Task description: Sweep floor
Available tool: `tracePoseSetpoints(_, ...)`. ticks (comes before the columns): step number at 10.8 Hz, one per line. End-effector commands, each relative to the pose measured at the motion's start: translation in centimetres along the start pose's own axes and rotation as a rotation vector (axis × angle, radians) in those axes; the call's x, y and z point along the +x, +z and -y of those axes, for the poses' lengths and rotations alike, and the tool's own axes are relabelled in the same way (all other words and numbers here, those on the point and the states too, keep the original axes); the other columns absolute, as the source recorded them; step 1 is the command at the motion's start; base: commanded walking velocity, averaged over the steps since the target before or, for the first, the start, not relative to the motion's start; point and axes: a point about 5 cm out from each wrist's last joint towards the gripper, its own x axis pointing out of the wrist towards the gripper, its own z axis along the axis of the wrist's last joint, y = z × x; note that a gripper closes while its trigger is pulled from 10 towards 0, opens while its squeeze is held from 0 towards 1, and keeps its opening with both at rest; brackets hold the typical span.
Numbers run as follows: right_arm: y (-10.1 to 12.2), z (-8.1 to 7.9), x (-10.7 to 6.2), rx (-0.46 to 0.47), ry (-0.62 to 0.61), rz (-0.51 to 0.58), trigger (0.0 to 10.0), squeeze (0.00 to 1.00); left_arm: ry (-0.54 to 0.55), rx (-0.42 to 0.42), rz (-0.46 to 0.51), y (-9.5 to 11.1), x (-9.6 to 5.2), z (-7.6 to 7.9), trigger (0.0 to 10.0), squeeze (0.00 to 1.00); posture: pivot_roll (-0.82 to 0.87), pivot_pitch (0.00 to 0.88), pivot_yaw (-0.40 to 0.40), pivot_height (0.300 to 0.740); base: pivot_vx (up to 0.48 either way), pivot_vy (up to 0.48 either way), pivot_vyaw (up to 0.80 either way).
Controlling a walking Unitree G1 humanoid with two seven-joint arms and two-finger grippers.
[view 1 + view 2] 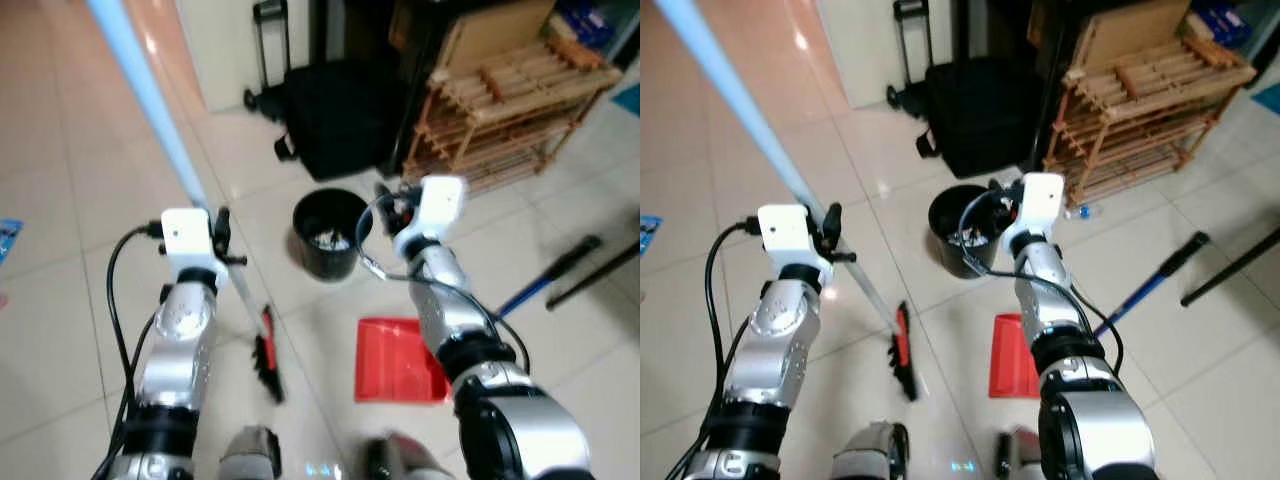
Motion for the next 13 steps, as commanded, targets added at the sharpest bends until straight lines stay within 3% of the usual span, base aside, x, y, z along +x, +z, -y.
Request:
tracePoseSetpoints(1,-0.56,1.00,-0.45,-0.003,-0.026,-0.026,10.0,0.00,-0.007,0.006,0.029,0.45,0.00,0.36,10.0,0.00,0.06,0.165,0.033,0.740,0.000,-0.480,0.00)
tracePoseSetpoints(3,-0.60,0.95,-0.47,0.000,-0.023,-0.027,10.0,0.00,-0.007,0.006,0.030,0.46,-0.02,0.37,10.0,0.00,0.06,0.165,0.032,0.740,0.000,-0.409,0.00)
tracePoseSetpoints(11,-0.80,0.40,-0.53,0.022,0.016,-0.027,10.0,0.00,-0.011,-0.016,0.042,0.62,-0.09,0.53,10.0,0.00,0.07,0.167,0.029,0.740,0.000,0.000,0.00)
tracePoseSetpoints(12,-0.84,0.39,-0.55,0.029,0.017,-0.029,10.0,1.00,-0.011,-0.016,0.041,0.61,-0.10,0.53,10.0,0.00,0.07,0.167,0.029,0.740,0.000,0.000,0.00)
tracePoseSetpoints(13,-0.97,0.45,-0.66,0.035,0.015,-0.031,10.0,1.00,-0.012,-0.014,0.039,0.57,-0.15,0.55,10.0,0.00,0.07,0.171,0.029,0.740,0.000,0.000,0.00)
